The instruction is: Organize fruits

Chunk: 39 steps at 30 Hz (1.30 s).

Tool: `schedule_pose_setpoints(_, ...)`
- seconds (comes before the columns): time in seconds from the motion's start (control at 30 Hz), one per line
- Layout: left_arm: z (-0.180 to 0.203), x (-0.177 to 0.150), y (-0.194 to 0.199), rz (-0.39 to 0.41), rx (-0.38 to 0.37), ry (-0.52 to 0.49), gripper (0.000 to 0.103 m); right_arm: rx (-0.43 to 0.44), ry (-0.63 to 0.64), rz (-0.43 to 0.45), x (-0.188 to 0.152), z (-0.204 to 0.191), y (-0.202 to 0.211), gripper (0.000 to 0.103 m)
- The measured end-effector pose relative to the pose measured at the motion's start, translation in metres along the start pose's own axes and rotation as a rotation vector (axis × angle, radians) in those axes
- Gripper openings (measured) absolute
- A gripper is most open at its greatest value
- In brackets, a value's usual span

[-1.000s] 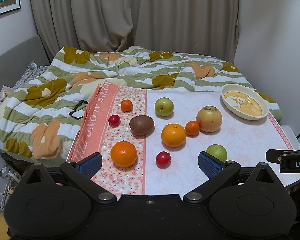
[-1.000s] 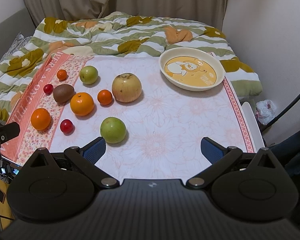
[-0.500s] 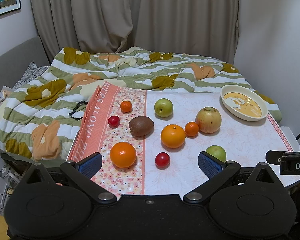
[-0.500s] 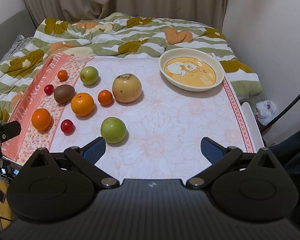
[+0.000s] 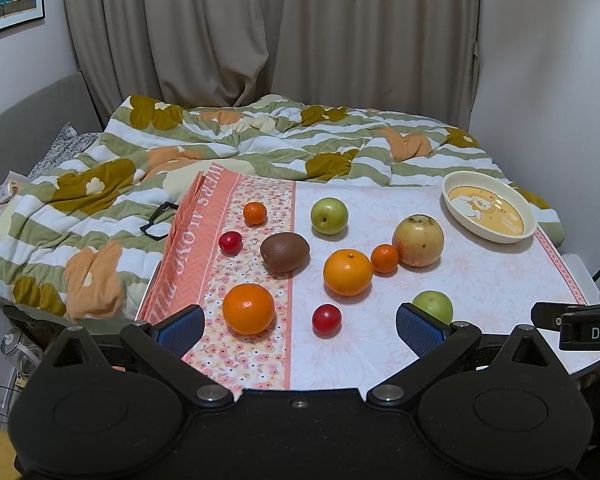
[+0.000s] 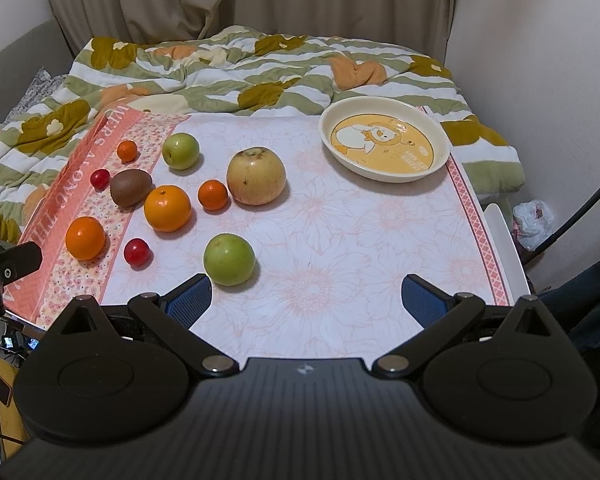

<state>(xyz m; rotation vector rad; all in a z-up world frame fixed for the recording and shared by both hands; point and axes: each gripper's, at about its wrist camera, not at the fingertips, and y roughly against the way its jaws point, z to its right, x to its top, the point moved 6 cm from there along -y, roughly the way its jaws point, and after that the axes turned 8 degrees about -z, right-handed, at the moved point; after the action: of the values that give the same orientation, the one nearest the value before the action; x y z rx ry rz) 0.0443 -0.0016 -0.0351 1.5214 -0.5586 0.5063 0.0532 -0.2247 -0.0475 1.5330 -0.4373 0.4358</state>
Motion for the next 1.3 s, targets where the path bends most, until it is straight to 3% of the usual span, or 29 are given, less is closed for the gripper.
schedule_pose_setpoints(0.87,-0.002,-0.002,0.018,0.01,0.008,0.039,0.103,0.044,0.026,0.027,0.002,0.001,0.016,0.103)
schedule_pose_setpoints(1.3,-0.031,-0.009,-0.013,0.035,0.108,0.048,0.103,0.151,0.056,0.053,0.009,-0.013,-0.017,0.103)
